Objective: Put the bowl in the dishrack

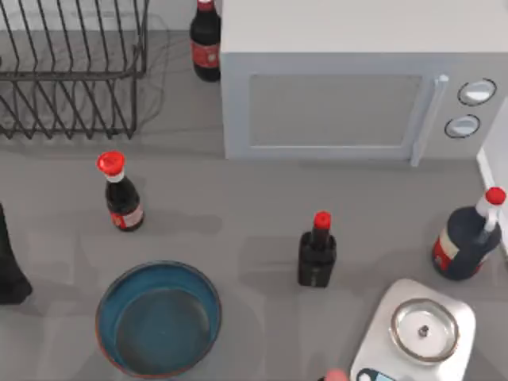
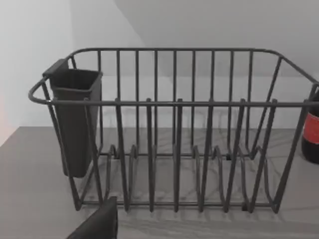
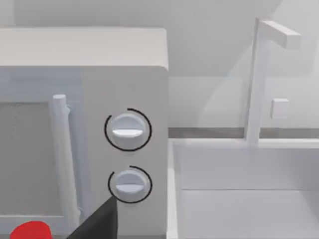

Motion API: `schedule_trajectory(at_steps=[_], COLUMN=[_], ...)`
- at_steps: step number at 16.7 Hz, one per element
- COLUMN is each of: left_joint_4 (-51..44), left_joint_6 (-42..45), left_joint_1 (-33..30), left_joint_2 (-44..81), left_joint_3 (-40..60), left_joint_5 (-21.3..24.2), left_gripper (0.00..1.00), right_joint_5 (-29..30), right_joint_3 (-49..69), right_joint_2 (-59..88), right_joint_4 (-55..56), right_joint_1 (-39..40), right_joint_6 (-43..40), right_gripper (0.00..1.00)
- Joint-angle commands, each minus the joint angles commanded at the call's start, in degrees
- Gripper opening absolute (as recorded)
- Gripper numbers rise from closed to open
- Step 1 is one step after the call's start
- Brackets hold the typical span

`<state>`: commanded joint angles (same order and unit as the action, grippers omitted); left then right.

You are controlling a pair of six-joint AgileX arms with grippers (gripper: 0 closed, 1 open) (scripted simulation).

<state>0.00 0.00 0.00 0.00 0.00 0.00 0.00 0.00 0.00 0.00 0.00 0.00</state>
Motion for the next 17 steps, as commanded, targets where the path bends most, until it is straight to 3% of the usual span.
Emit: schedule_trajectory(at_steps=[4, 8, 17], left_joint_4=[-1.7, -10.7, -44.9], left_joint_6=[-1.2, -7.4, -29.1], left_joint_1=[-1.3, -7.9, -30.5], left_joint_2=[1.9, 12.9, 65.3], left_joint_3=[1.9, 12.4, 49.4], left_joint_5=[0.1, 0.3, -0.1], left_gripper=[1.0, 1.0, 1.0], right_joint_5=[0.0, 0.0, 0.0], right_joint_3=[0.0, 0.0, 0.0], right_joint_2=[0.0, 0.0, 0.0], right_joint_4=[0.0, 0.0, 0.0], right_joint_1=[0.0, 0.0, 0.0], right_joint_6=[0.0, 0.0, 0.0], right_gripper=[1.0, 1.0, 1.0])
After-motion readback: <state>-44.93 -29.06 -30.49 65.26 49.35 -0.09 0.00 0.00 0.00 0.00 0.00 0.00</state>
